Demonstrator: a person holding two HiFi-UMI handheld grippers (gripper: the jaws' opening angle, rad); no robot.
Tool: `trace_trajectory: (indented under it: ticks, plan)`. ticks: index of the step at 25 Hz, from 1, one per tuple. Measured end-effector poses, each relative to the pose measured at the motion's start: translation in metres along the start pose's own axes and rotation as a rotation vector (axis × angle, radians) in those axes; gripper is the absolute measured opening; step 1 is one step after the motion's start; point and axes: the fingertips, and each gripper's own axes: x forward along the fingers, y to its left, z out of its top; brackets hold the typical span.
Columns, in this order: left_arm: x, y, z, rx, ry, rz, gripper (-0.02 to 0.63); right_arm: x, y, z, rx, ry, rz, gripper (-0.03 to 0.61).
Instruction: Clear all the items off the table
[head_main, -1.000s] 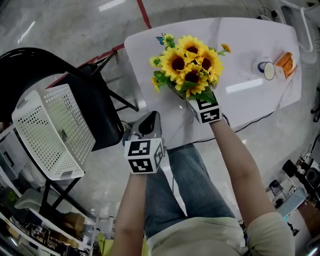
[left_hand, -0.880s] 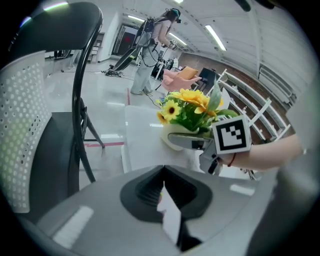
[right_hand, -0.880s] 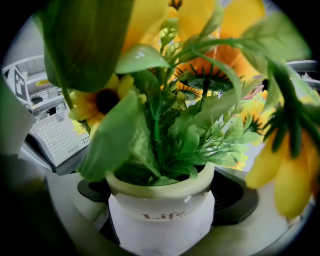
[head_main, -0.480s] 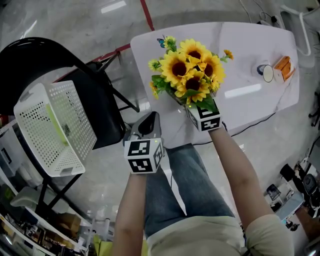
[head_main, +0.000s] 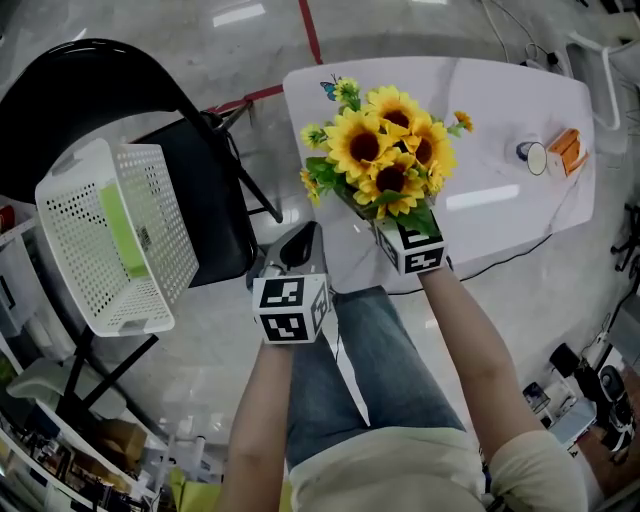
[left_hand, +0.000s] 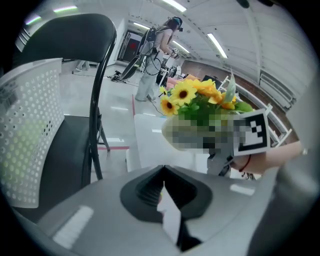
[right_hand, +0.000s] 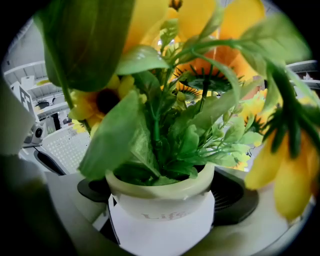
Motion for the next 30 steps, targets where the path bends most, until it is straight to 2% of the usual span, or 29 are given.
trace_trajectory:
  ticks: [8, 15, 30]
  plan:
    - [-0.011, 0.016, -0.006, -0.031, -0.026, 0.004, 0.009, -0.009, 0.031, 0.014, -0.021, -0.014, 0.033, 0.597]
    - [-0.045, 0.045, -0.012, -0.041, -0.037, -0.005, 0.009, -0.014, 0.077, 0.029, -0.028, -0.016, 0.026, 0.597]
    - [-0.079, 0.063, -0.011, -0.042, -0.037, 0.010, 0.009, -0.030, 0.104, 0.059, 0.008, -0.039, 0.003, 0.596]
